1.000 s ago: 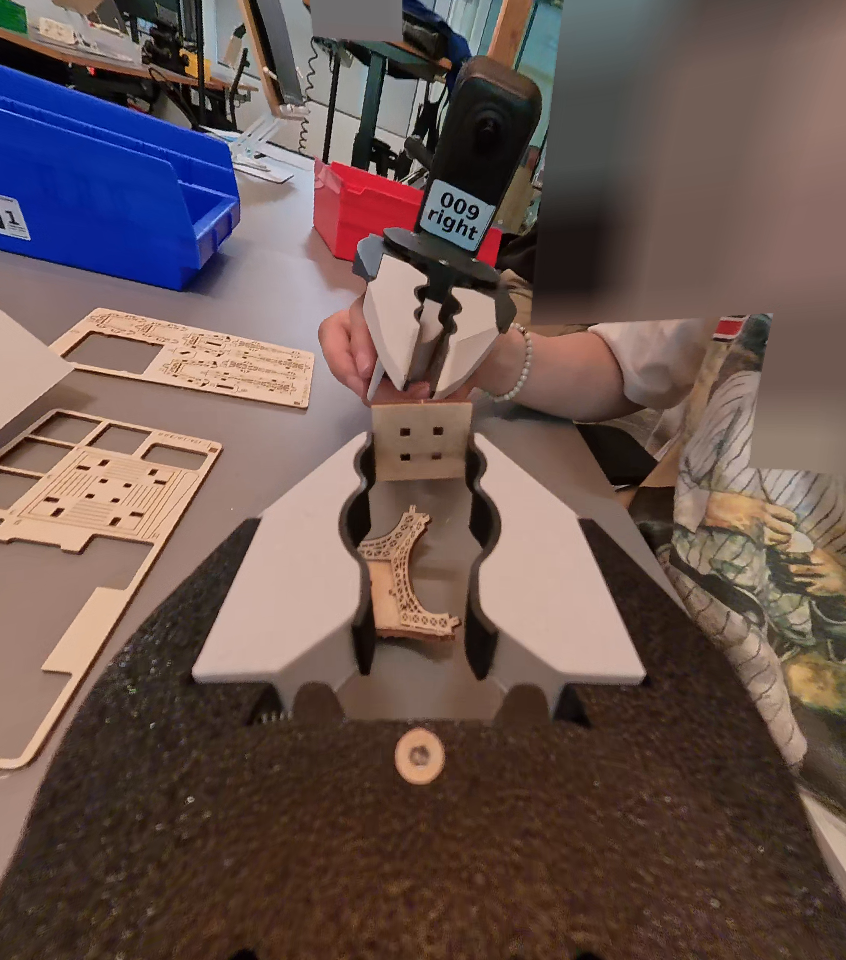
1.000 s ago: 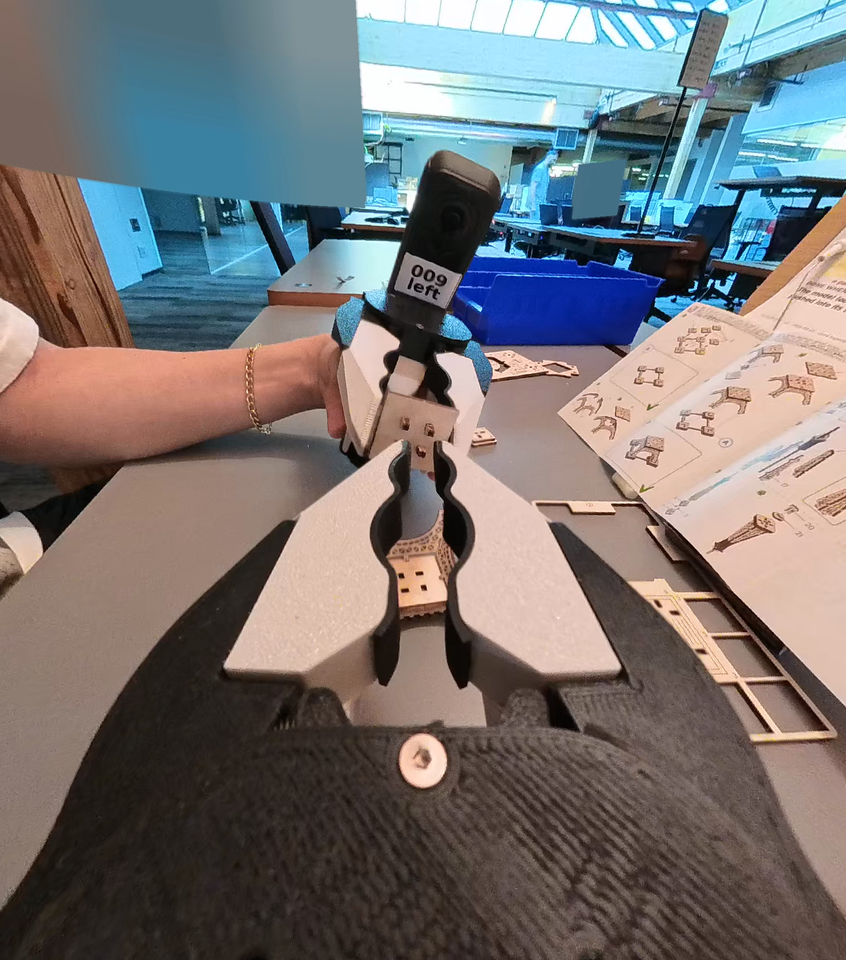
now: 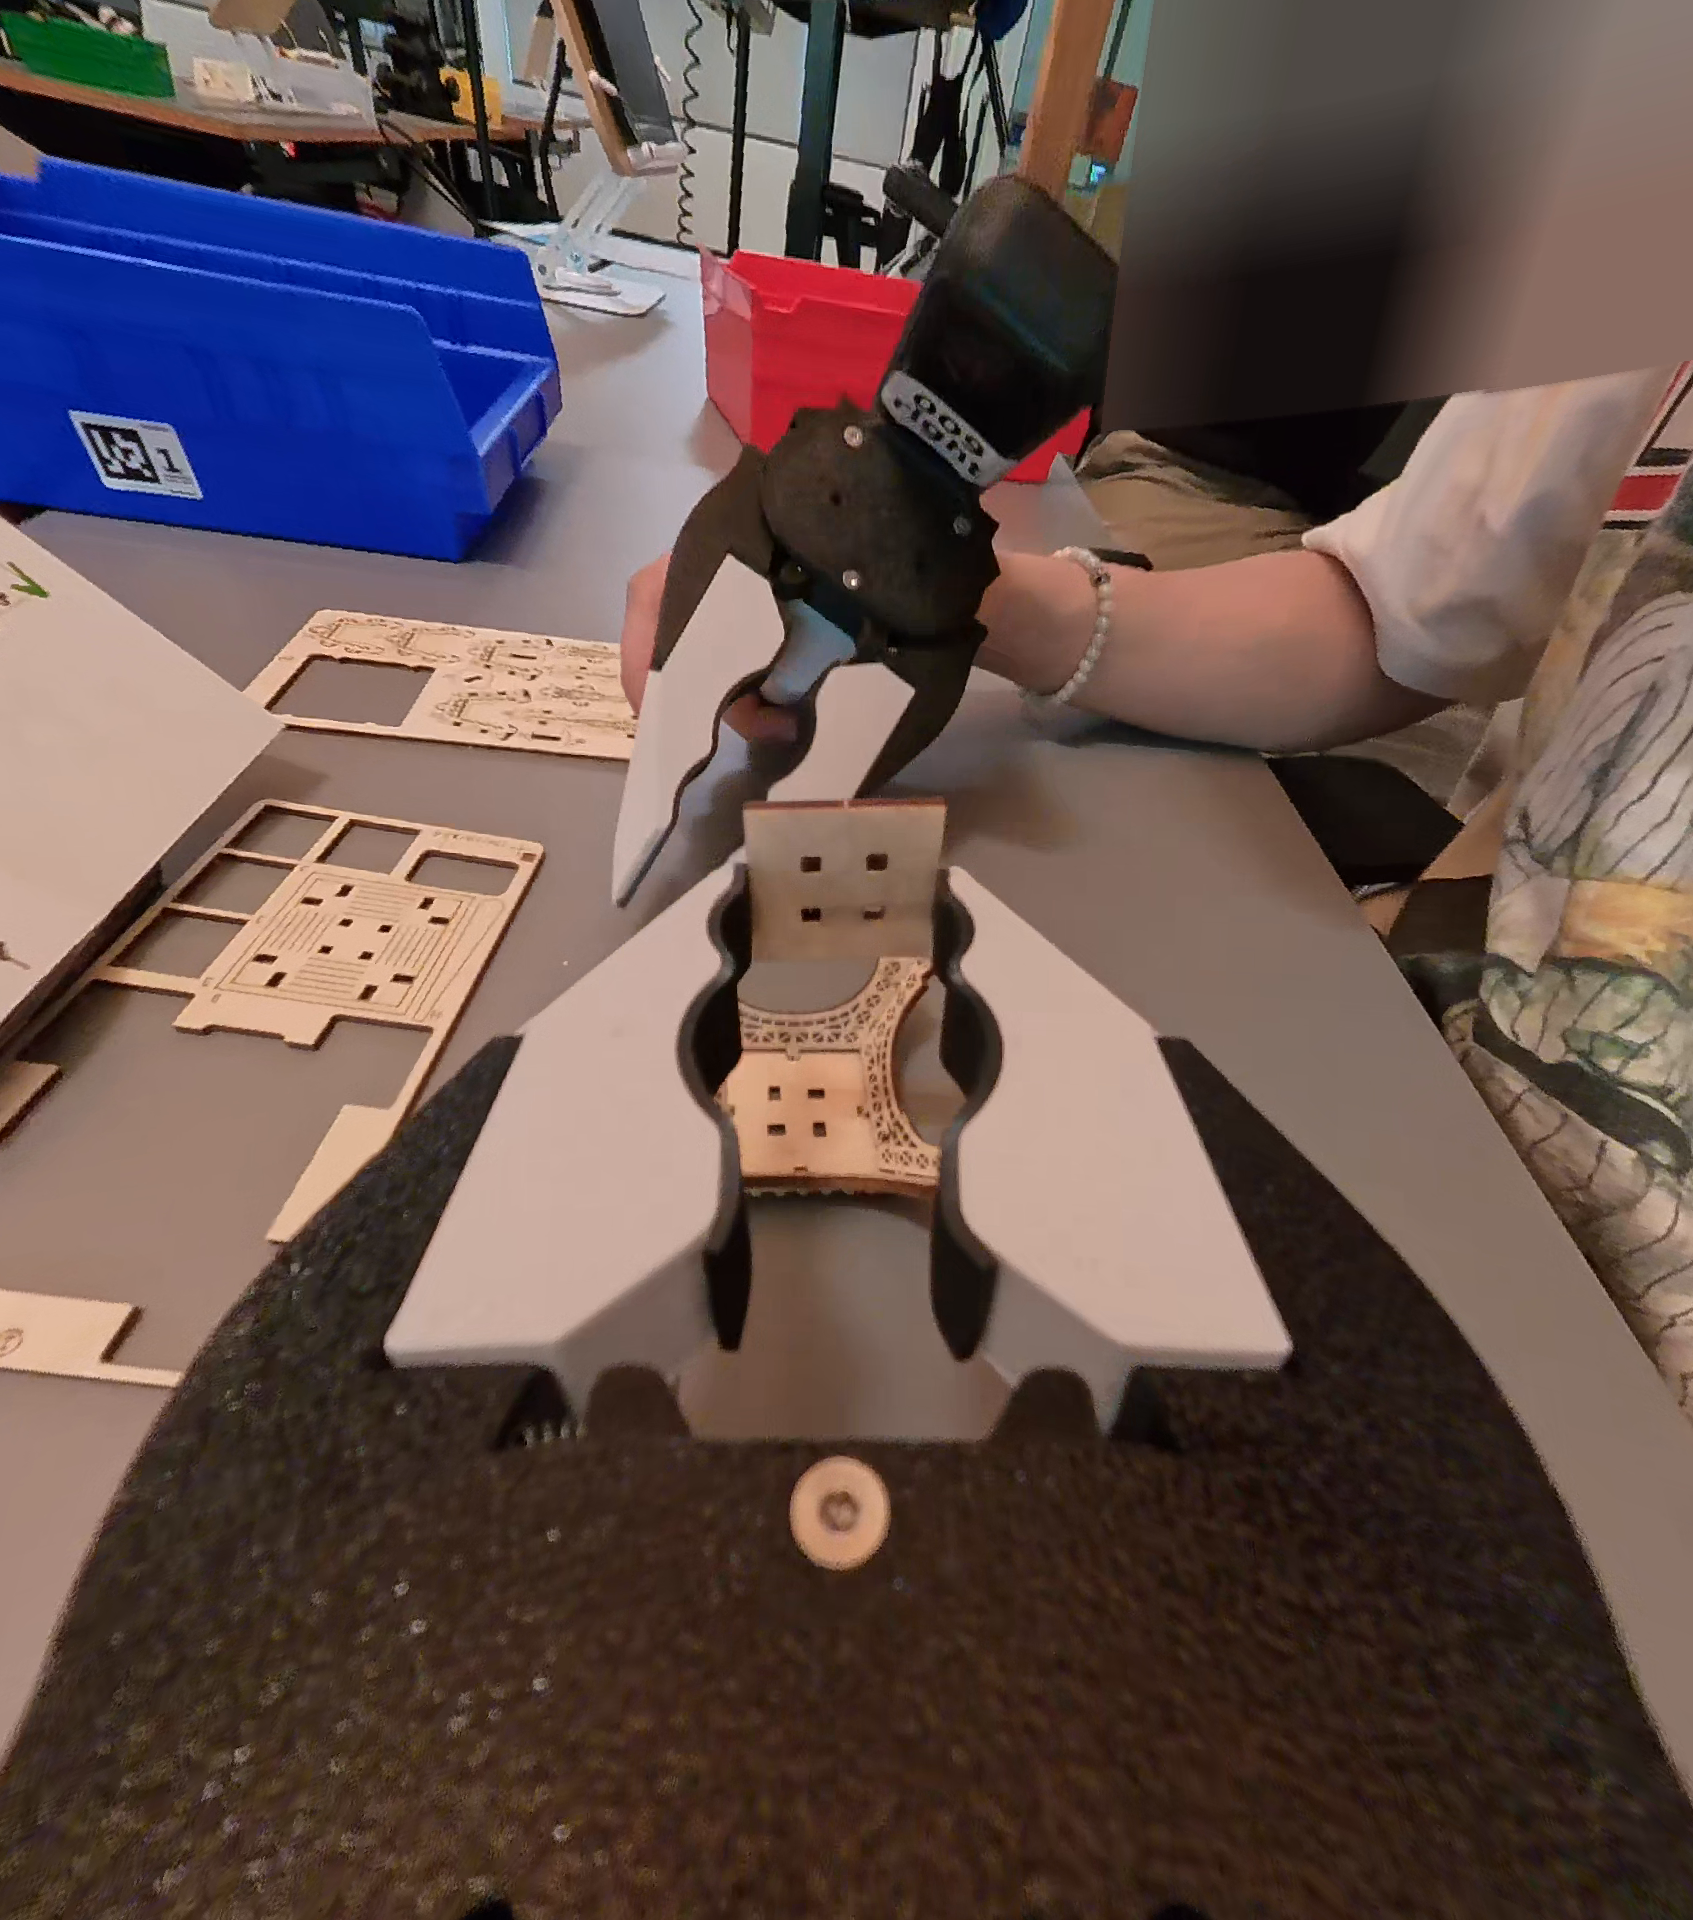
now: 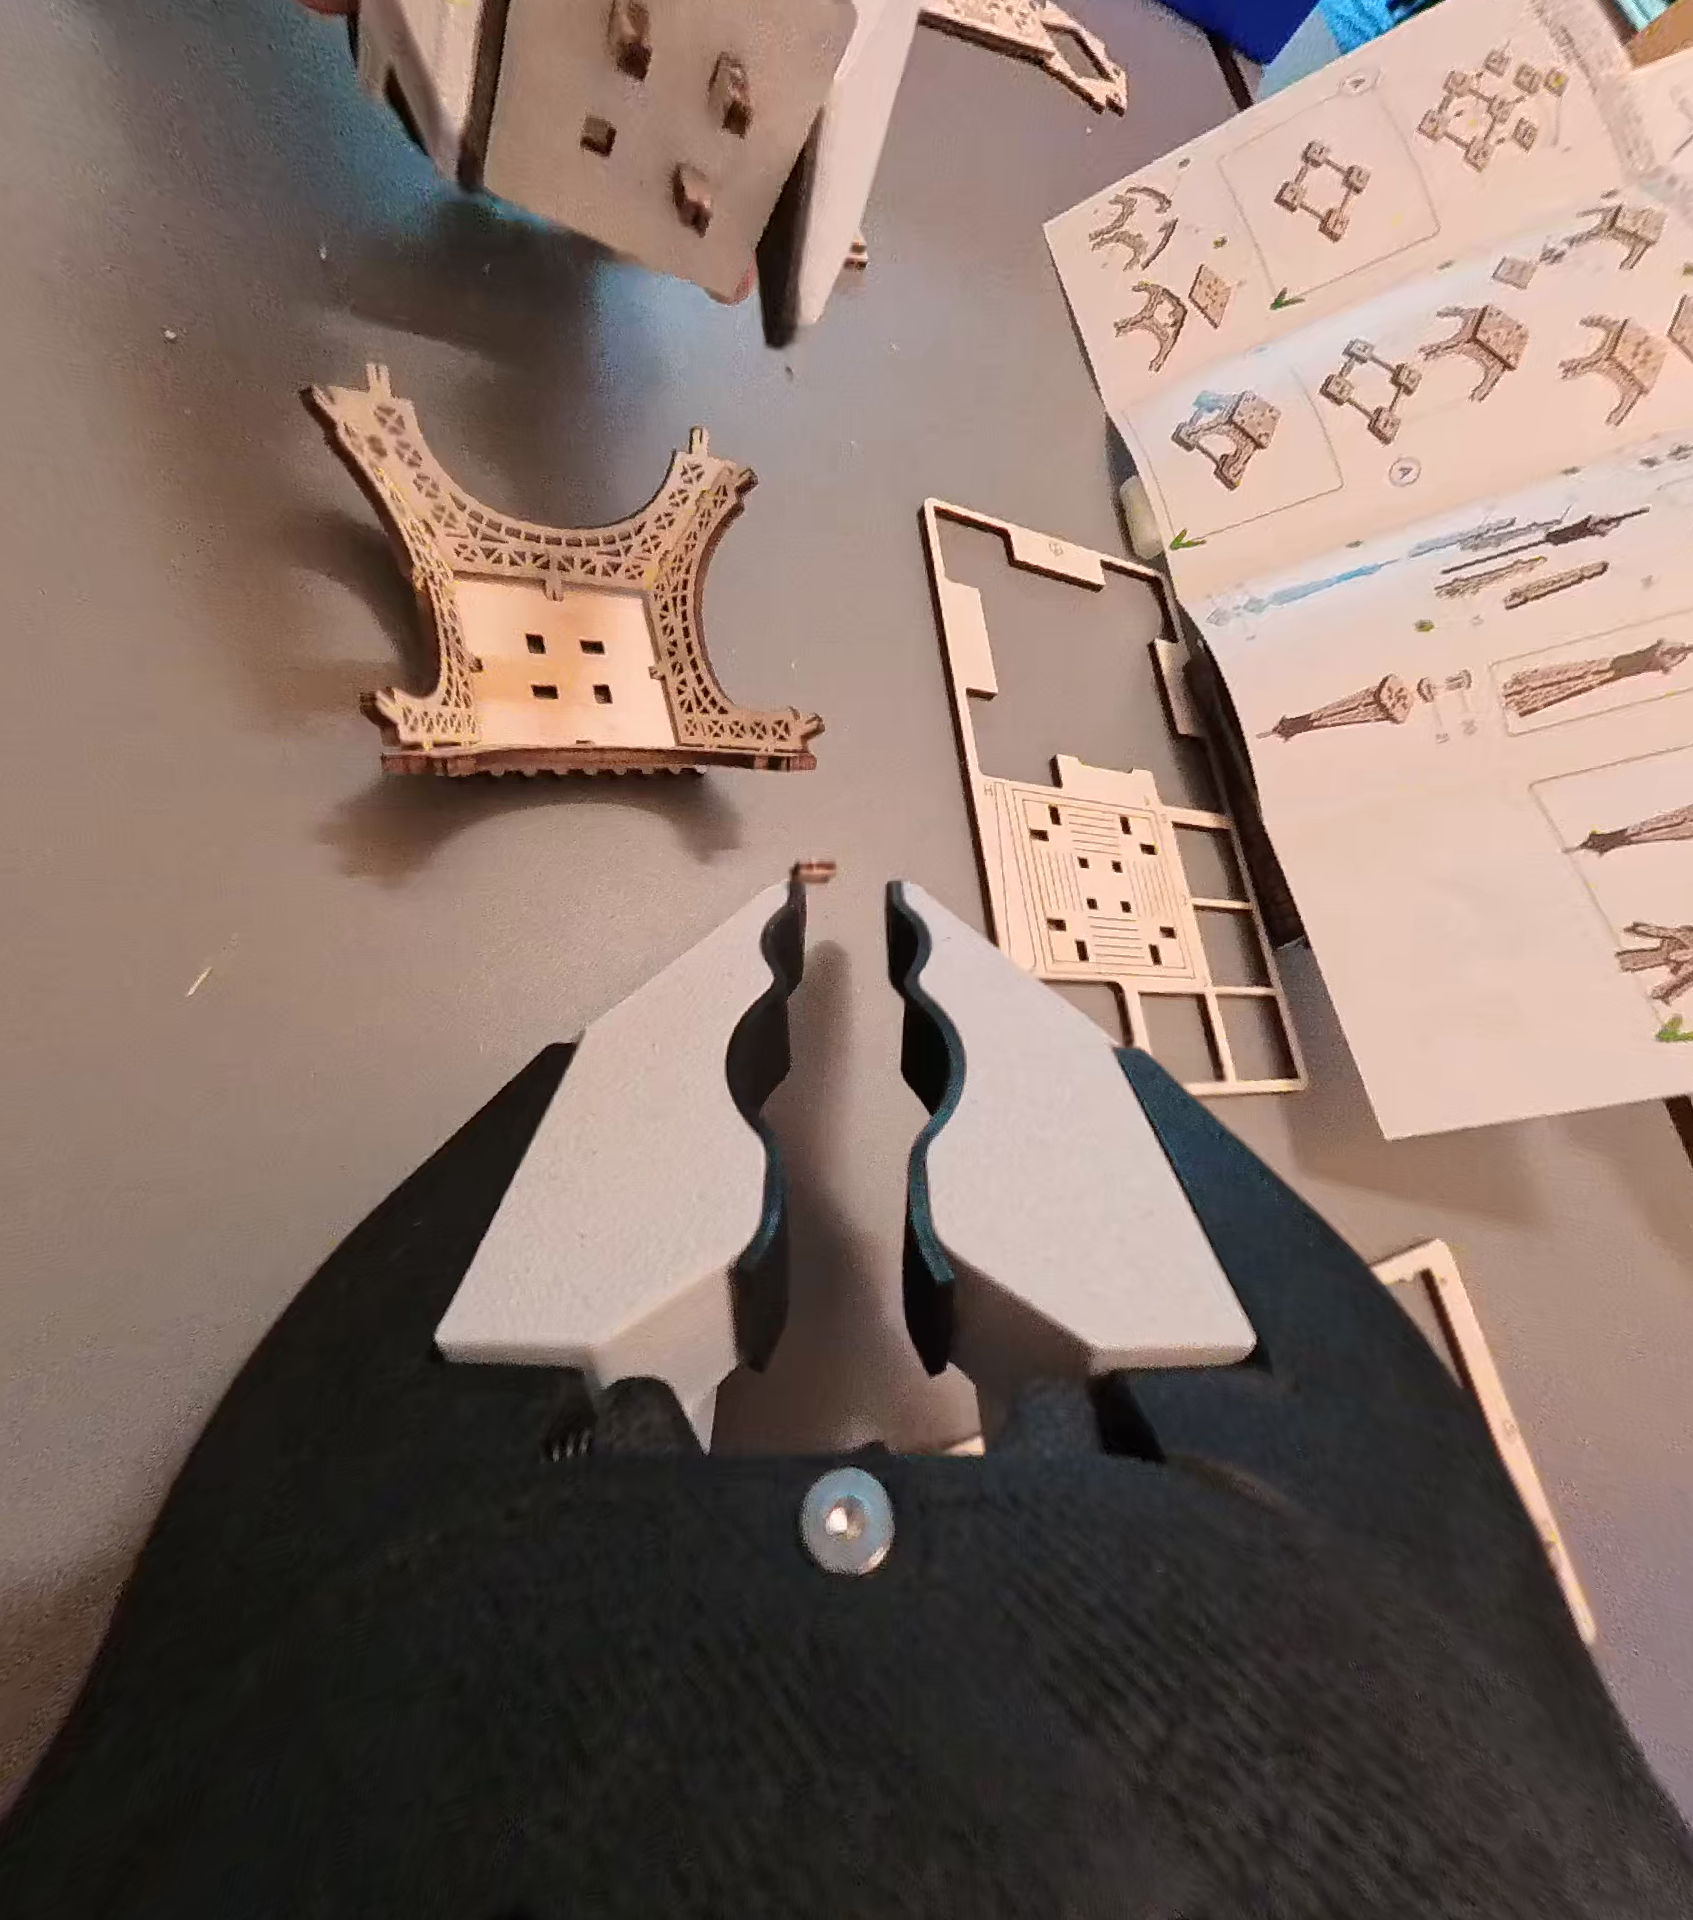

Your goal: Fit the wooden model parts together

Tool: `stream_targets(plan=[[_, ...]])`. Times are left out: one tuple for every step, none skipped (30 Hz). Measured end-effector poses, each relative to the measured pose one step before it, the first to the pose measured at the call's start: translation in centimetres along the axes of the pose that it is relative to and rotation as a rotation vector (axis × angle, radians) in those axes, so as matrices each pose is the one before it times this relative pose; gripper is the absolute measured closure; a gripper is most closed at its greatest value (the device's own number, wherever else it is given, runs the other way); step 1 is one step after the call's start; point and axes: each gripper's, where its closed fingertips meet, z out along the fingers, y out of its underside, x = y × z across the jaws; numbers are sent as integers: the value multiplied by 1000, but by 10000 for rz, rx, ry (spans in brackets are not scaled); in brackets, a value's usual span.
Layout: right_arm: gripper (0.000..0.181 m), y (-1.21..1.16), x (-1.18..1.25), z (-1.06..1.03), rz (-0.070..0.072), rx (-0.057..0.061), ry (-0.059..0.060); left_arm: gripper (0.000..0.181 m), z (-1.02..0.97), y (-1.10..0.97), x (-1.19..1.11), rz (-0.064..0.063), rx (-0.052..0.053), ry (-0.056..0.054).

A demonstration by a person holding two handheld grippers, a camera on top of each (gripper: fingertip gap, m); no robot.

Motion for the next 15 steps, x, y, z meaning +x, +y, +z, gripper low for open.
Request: stream_targets(plan=[[167, 27, -100, 133, -52, -70, -93, 149, -111, -176, -120, -6, 137, -55], [166, 100, -49, -36, -116, -176, -30, 149, -96, -158, -188, -19, 137, -78], [164, -197, 6, -290, -177, -45, 38, 149, -78, -117, -263, -30, 86, -149], [164, -612, 199, -488, -96, 176, 146, 149, -68, -53, -245, 23, -12, -179], [164, -859, 373, -563, 56, 330, 197, 150, -66, -83, -103, 146, -16, -141], [163, -957, 332, -555, 146, 434, 126, 149, -61, -170, -53, 231, 44, -138], [163, -918, 378, -494, 127, 484, 179, 150, -21, -165, -76, 215, 51, -151], [165, -806, 394, -385, 59, 507, 228, 150, 26, -99, -71, 126, 4, -109], [166, -585, 268, -255, 28, 447, 176, 150, 53, -55, 15, 29, -1, -24], [167, -353, 104, -152, -13, 331, 89, 150, 52, -119, 46, -16, 47, 15], [167, -237, 75, -113, -61, 247, 92, 149, 49, -208, 29, -4, 102, -5], [167, -248, 127, -91, -106, 208, 142, 149, 13, -253, 86, 26, 106, 3], [167, -340, 124, -83, -96, 214, 133, 150, -31, -209, 69, 49, 63, -25], [166, -473, 84, -67, 10, 269, 90, 150, -65, -126, -3, 62, 19, -82], [166, -571, 58, -51, 139, 310, 61, 150, -91, -41, -11, 92, -21, -93]])
